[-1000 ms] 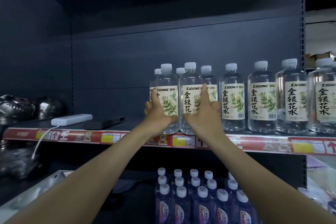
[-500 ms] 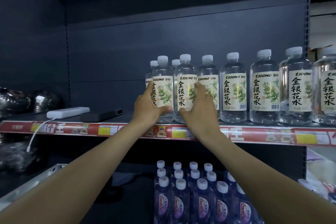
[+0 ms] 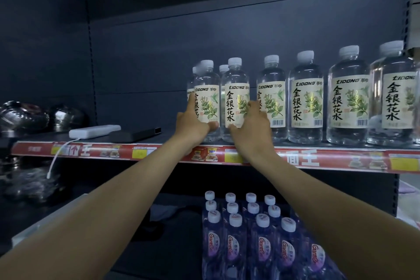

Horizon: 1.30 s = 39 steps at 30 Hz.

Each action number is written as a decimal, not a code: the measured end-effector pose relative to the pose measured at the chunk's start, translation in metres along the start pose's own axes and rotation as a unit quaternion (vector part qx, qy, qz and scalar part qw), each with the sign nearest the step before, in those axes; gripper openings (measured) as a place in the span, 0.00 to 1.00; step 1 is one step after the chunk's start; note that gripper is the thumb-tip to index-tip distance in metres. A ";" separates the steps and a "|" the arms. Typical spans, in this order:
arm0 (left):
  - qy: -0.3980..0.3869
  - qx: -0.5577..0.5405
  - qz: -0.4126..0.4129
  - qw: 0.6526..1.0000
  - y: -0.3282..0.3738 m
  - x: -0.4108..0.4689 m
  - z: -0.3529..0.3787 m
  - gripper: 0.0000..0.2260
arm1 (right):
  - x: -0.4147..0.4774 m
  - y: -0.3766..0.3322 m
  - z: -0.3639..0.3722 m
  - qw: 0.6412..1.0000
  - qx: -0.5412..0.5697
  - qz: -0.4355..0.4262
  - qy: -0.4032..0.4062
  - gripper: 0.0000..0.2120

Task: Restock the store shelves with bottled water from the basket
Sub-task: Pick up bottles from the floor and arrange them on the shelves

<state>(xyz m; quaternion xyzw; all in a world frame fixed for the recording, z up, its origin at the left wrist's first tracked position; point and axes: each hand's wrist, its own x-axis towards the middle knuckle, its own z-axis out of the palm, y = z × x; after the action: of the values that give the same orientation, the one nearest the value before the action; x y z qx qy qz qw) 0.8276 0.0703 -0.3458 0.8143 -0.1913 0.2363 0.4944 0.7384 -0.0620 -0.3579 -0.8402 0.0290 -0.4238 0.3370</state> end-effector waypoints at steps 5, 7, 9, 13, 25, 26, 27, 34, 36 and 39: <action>-0.031 0.236 0.078 0.968 0.015 -0.060 -0.024 0.36 | -0.032 -0.008 -0.019 0.995 -0.071 -0.007 -0.073 0.31; -0.046 0.335 0.122 0.933 0.015 -0.095 -0.036 0.34 | -0.058 -0.014 -0.025 0.987 -0.120 -0.024 -0.102 0.30; -0.065 0.392 0.136 0.908 0.012 -0.133 -0.050 0.33 | -0.087 -0.023 -0.027 0.981 -0.136 -0.043 -0.132 0.30; -0.046 0.475 0.197 0.856 -0.020 -0.221 -0.071 0.30 | -0.163 -0.031 -0.007 0.968 -0.155 -0.061 -0.189 0.31; -0.167 0.472 -0.099 0.860 -0.190 -0.526 -0.150 0.32 | -0.468 -0.027 0.115 0.857 -0.121 -0.033 -0.499 0.28; -0.175 0.465 -0.132 0.858 -0.205 -0.550 -0.154 0.32 | -0.489 -0.026 0.124 0.843 -0.124 -0.029 -0.523 0.28; -0.182 0.455 -0.163 0.857 -0.218 -0.573 -0.157 0.31 | -0.509 -0.024 0.131 0.830 -0.121 -0.024 -0.544 0.27; -0.214 0.242 -0.456 0.829 -0.291 -0.723 -0.147 0.33 | -0.657 0.020 0.151 0.695 -0.168 0.114 -0.690 0.24; -0.184 0.152 -0.513 0.824 -0.298 -0.753 -0.142 0.35 | -0.675 0.033 0.159 0.663 -0.168 0.142 -0.715 0.30; -0.100 0.072 -0.558 0.821 -0.316 -0.791 -0.131 0.26 | -0.687 0.053 0.168 0.663 -0.161 0.191 -0.706 0.29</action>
<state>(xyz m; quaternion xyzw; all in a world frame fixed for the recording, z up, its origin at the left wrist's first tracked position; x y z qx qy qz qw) 0.3292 0.3873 -0.9737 0.8341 0.2651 -0.1495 0.4600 0.4343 0.2178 -0.9344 -0.9049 0.0103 0.3809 0.1897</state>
